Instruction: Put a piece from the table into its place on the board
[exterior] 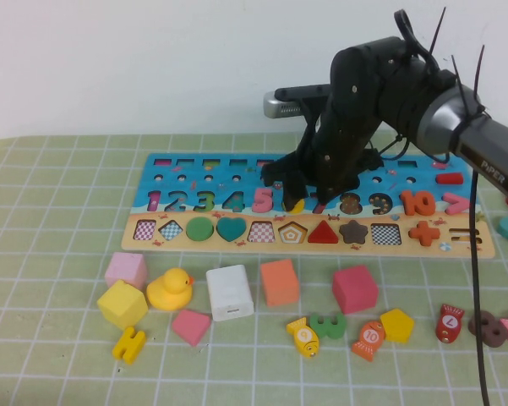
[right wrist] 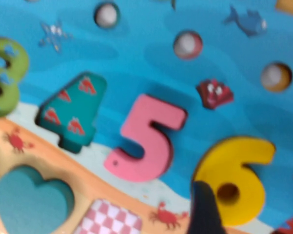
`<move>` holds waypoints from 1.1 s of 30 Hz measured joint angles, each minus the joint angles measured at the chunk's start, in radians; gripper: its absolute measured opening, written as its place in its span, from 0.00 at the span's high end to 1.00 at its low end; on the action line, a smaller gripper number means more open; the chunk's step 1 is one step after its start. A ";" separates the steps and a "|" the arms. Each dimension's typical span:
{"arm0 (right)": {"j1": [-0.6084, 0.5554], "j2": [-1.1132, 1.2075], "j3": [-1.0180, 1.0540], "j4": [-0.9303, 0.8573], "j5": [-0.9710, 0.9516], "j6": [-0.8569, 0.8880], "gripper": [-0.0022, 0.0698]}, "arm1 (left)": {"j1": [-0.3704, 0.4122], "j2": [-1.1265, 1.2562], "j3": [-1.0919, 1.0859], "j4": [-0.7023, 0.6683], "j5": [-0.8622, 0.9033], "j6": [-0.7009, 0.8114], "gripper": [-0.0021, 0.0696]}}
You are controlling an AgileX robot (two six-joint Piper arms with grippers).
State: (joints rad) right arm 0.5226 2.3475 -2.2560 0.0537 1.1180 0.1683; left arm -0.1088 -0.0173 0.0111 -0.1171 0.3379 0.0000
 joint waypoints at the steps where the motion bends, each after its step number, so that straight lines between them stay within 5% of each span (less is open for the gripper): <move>1: 0.000 0.000 -0.005 0.000 0.011 0.000 0.39 | 0.000 0.000 0.000 0.000 0.000 0.000 0.97; 6: 0.000 -0.002 -0.125 -0.007 0.088 -0.079 0.45 | 0.000 0.000 0.000 0.000 0.000 0.000 0.97; 13: -0.002 -0.102 -0.218 -0.027 0.120 -0.151 0.85 | 0.000 0.000 0.000 0.000 0.000 0.000 0.97; 16: 0.000 -0.185 -0.218 -0.031 0.120 -0.168 0.93 | 0.000 0.000 0.000 0.000 0.000 0.000 0.97; 23: 0.010 -0.499 -0.113 -0.045 0.120 -0.190 0.97 | 0.000 0.000 0.000 0.000 0.000 0.000 0.97; 33: 0.013 -1.006 0.427 -0.196 0.120 -0.193 0.97 | 0.000 0.000 0.000 0.000 0.000 0.000 0.97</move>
State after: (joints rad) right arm 0.5352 1.3411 -1.8292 -0.1426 1.2384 -0.0247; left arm -0.1088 -0.0173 0.0111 -0.1171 0.3379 0.0000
